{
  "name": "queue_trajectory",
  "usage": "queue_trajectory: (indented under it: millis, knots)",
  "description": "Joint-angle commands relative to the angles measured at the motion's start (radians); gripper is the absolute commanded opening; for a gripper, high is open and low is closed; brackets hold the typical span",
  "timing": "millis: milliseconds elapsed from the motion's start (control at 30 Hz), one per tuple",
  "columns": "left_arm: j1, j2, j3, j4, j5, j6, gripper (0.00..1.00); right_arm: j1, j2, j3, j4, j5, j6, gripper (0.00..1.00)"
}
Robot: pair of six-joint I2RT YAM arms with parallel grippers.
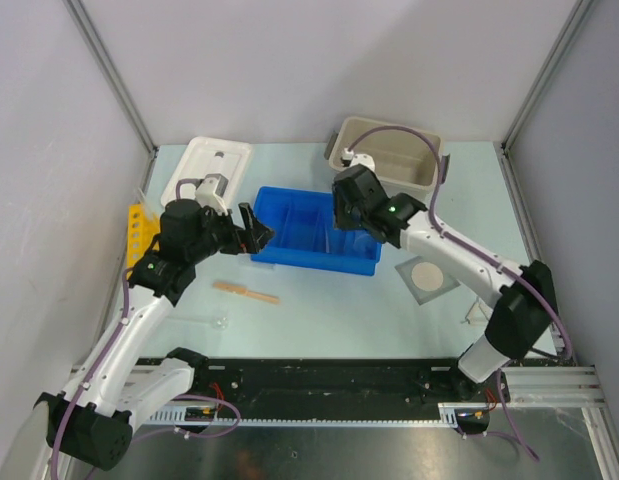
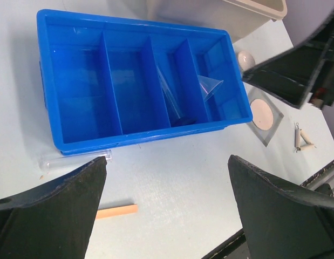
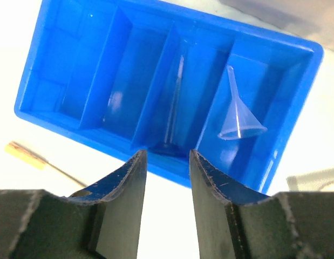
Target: Organize the chemistry lab equipment
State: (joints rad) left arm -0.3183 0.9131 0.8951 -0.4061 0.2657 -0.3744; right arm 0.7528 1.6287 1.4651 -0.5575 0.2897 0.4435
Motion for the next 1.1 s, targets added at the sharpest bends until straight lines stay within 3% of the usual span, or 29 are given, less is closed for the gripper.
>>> queue_trajectory:
  millis: [0,133,233,567,767,1067]
  knots:
    - [-0.001,-0.004,0.006,0.022,0.002,-0.001,1.0,0.001,-0.121,-0.077,-0.099,0.097,0.109,0.42]
    - [-0.001,-0.006,0.007,0.022,0.002,-0.001,0.99,-0.048,-0.23,-0.205,-0.165,0.206,0.297,0.43]
    - [-0.002,-0.006,0.007,0.021,0.004,-0.003,1.0,-0.169,-0.33,-0.316,-0.208,0.194,0.417,0.43]
    - [-0.002,-0.012,0.007,0.021,0.014,-0.006,0.99,-0.522,-0.632,-0.631,-0.188,0.159,0.549,0.51]
    - [-0.008,-0.012,0.005,0.022,0.014,-0.004,1.0,-0.746,-0.618,-0.667,-0.315,0.12,0.647,0.64]
    - [-0.008,-0.008,0.007,0.021,0.027,-0.007,0.99,-1.037,-0.574,-0.691,-0.42,0.088,0.645,0.61]
